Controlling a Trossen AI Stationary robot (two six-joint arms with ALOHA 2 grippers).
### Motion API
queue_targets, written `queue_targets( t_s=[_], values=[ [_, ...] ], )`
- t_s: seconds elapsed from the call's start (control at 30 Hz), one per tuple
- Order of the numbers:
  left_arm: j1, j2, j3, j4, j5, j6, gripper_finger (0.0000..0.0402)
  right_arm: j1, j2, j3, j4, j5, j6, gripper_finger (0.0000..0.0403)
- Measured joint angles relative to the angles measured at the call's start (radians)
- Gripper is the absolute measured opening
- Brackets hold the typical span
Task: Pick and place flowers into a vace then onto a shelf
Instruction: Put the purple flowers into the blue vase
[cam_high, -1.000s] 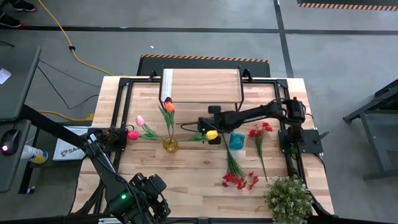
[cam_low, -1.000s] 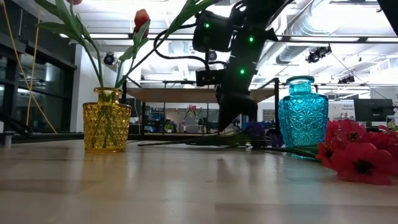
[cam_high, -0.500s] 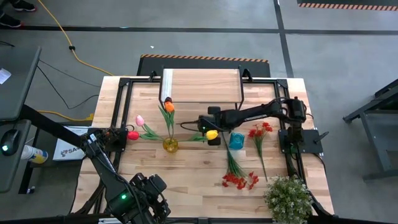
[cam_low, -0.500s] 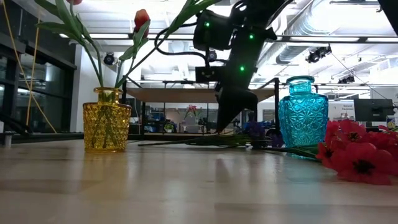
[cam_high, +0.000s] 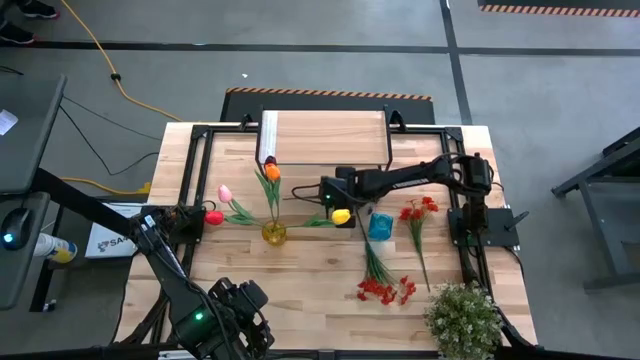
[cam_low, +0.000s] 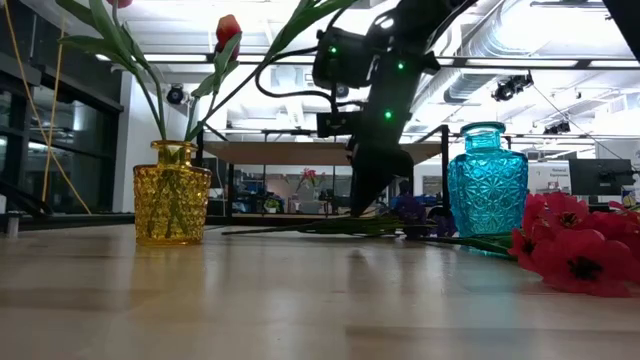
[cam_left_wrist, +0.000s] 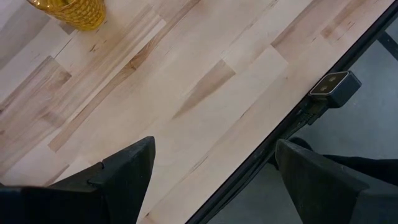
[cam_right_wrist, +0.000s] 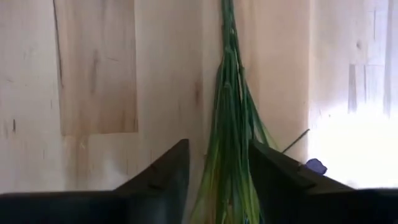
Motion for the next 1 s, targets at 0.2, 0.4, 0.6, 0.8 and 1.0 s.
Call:
queue_targets(
  t_s=[0.2,0.4,0.6,0.8,1.0],
  values=[
    [0.000,0.000,0.000,0.000,0.000,0.000,0.0365,-0.025,0.000,0.000,0.014,-0.062,0.000,0.0197],
    [0.000,0.000,0.000,0.000,0.000,0.000,0.0365,-0.032,0.020,0.000,0.018,-0.091,0.000,0.0209],
    [0.000,0.000,0.000,0.000,0.000,0.000,0.0365,-0.031,0.069,0.000,0.016,-0.071,0.004,0.0205],
    [0.000,0.000,0.000,0.000,-0.001,0.000,0.0365,-0.031,0.076,0.000,0.018,-0.078,0.024,0.0203],
    [0.000,0.000,0.000,0.000,-0.003,0.000,0.0365,-0.032,0.077,0.000,0.014,-0.123,0.093,0.0150]
  ],
)
